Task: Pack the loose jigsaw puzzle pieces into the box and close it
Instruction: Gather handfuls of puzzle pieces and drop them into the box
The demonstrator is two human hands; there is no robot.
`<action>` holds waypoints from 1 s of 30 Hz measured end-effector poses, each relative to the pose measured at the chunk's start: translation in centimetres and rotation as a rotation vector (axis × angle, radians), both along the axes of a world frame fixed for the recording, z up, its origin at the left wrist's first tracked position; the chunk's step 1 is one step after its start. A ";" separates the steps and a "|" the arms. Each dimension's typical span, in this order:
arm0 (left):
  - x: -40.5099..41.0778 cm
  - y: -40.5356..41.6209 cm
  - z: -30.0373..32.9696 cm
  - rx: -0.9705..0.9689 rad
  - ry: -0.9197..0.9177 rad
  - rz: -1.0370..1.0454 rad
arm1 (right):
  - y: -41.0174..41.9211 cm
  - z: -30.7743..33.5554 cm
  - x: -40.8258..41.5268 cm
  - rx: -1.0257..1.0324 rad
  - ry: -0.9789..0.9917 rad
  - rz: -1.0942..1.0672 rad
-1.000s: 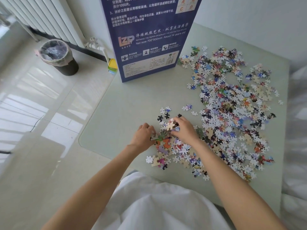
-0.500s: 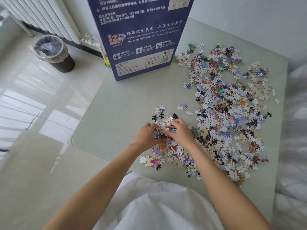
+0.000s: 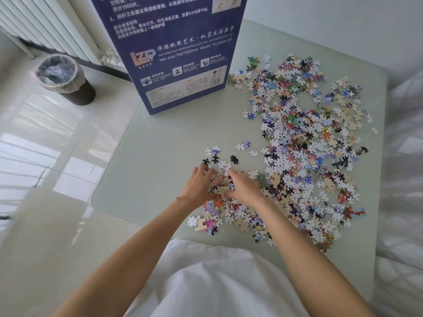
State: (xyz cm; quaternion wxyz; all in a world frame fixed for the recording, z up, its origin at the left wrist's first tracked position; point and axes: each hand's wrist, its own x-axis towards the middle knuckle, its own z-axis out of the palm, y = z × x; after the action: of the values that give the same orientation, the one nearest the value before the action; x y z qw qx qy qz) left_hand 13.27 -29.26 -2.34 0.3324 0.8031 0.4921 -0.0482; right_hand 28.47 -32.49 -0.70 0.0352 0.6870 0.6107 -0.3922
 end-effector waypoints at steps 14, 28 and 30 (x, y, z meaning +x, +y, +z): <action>1.2 -0.5 0.3 -0.063 0.006 -0.043 | -0.8 0.7 3.2 0.216 0.067 -0.307; 1.6 0.1 0.4 -0.105 0.017 -0.003 | -2.1 0.6 3.4 0.263 -0.173 -0.017; 1.6 0.2 0.7 -0.115 -0.013 0.015 | -2.0 0.7 3.2 0.261 -0.170 -0.024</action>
State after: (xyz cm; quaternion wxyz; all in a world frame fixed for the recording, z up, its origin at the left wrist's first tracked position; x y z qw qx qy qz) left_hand 14.83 -29.04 -1.69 0.3815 0.7792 0.4925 -0.0687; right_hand 31.69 -34.49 0.02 -0.0075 0.7237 0.6431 -0.2501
